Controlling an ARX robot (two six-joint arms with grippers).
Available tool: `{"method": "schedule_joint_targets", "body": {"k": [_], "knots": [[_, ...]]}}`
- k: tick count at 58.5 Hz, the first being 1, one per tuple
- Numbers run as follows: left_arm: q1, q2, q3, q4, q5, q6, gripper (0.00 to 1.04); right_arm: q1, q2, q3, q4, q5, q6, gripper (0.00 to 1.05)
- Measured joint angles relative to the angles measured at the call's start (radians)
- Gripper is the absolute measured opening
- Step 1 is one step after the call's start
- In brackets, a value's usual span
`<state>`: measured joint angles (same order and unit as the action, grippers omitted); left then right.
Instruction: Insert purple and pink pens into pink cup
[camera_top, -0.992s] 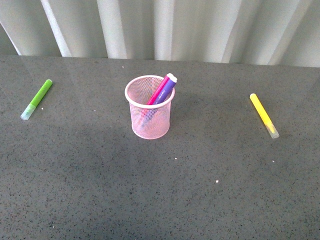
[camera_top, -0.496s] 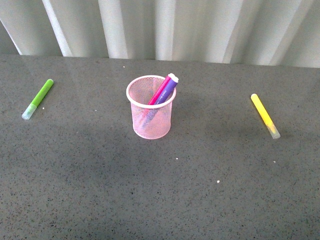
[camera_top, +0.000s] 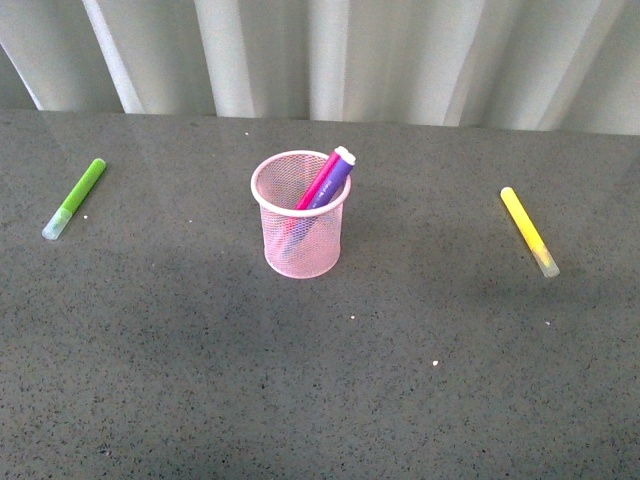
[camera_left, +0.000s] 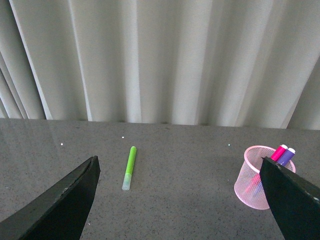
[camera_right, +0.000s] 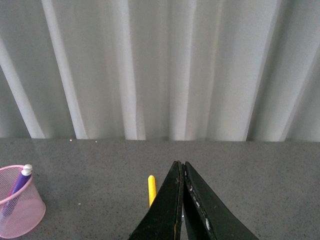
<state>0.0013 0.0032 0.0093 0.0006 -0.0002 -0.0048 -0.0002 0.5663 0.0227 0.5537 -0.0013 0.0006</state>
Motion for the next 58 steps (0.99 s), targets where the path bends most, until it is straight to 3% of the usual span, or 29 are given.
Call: {"method": "schedule_joint_targets", "body": {"k": [58], "knots": [[0.000, 0.000, 0.000, 0.000, 0.000, 0.000, 0.98, 0.000, -0.395, -0.001, -0.379, 0.001, 0.000, 0.03]]}}
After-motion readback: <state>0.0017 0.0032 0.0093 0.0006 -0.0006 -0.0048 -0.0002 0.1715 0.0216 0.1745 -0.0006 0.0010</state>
